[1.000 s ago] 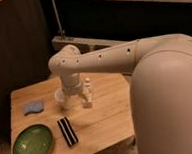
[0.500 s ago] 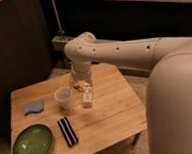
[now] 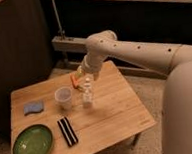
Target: Pick up the ceramic cup
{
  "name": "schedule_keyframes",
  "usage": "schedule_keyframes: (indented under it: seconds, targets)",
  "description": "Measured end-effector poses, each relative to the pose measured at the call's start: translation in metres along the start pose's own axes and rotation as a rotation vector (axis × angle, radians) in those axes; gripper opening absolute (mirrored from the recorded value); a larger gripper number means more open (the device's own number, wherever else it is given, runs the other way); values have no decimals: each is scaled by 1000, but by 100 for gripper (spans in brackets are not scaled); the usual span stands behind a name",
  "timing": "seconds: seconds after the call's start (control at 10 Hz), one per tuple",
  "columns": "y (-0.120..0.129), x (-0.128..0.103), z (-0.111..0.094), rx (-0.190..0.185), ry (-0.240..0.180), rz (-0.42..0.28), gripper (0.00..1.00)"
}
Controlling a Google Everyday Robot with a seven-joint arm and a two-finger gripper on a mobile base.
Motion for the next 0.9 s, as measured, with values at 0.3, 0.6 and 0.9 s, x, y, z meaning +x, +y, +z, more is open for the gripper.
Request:
schedule_keyframes:
  seconds: [0.3, 0.6, 0.9]
  targets:
    - [11, -5, 26, -44, 56, -11, 65]
    - [26, -11, 48, -58, 115, -25, 65]
    - [31, -9, 65, -79, 169, -40, 65]
